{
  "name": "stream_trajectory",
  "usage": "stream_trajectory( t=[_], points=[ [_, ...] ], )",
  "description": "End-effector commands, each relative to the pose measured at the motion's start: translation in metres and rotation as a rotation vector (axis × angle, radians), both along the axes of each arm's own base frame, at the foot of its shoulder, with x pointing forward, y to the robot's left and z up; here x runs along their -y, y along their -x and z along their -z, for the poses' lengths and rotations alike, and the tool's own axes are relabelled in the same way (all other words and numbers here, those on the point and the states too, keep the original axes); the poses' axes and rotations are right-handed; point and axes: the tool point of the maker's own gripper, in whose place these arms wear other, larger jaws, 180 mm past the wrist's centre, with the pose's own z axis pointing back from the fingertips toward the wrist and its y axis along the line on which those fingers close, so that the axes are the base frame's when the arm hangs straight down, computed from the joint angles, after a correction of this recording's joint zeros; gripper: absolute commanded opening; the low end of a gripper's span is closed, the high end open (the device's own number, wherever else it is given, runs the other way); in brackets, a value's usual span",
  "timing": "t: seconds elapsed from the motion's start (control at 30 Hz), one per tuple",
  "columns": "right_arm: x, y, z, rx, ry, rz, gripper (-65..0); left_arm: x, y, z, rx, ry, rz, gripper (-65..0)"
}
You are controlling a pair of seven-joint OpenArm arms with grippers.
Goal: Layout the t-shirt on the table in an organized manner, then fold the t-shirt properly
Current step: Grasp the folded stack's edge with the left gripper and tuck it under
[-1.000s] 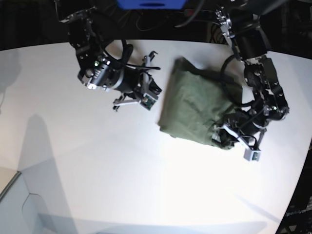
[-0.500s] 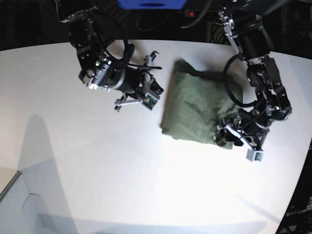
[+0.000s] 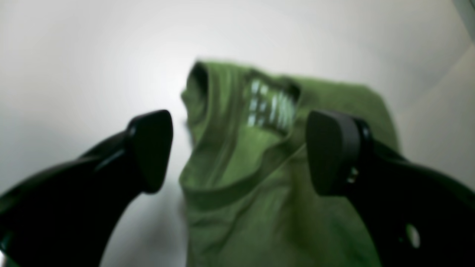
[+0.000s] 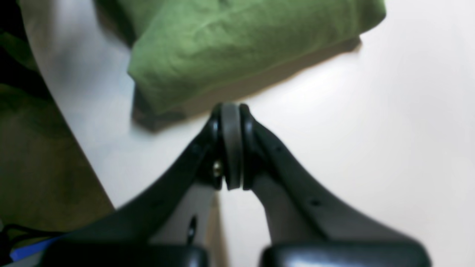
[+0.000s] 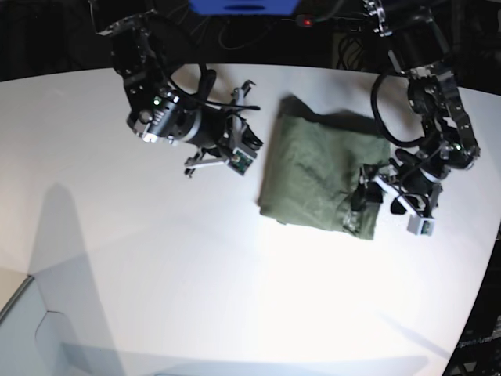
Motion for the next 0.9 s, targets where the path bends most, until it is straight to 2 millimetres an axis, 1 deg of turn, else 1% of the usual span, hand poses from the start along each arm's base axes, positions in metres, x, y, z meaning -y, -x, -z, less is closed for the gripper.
stream_trajectory(
  t=[0.0, 0.03, 0.13, 0.3, 0.4, 0.5, 0.6, 0.73, 0.87],
  points=[
    [-0.006, -0.006, -0.013, 0.033, -0.045, -0.004, -65.0, -0.002, -0.009, -0.014, 0.058, 0.013, -0.001, -10.7],
    [-0.006, -0.006, -0.013, 0.033, -0.045, -0.004, -65.0, -0.002, -0.005, -0.007, 0.037, 0.018, -0.002, -10.6],
    [-0.006, -0.006, -0.013, 0.033, -0.045, -0.004, -65.0, -0.003, 0.002, 0.005, 0.003, 0.027, -0.006, -10.6],
    [-0.006, -0.005, -0.013, 0.032, -0.045, -0.003, -65.0, 0.001, 0.007, 0.029, -0.067, 0.066, -0.010, -10.6],
    [-0.006, -0.005, -0.013, 0.032, -0.045, -0.003, -65.0, 0.004, 0.008, 0.034, -0.080, 0.078, -0.010, -10.6],
    [-0.006, -0.005, -0.013, 0.032, -0.045, -0.003, -65.0, 0.003, 0.005, 0.034, -0.080, 0.074, -0.010, -10.6],
    [-0.006, -0.005, -0.013, 0.032, -0.045, -0.003, -65.0, 0.005, 0.009, 0.043, -0.107, 0.096, -0.013, -10.6],
    [-0.006, -0.005, -0.013, 0.032, -0.045, -0.003, -65.0, 0.006, 0.008, 0.049, -0.125, 0.109, -0.016, -10.8],
    [-0.006, -0.005, -0.013, 0.032, -0.045, -0.003, -65.0, 0.009, 0.015, 0.063, -0.168, 0.133, -0.021, -11.1]
  ],
)
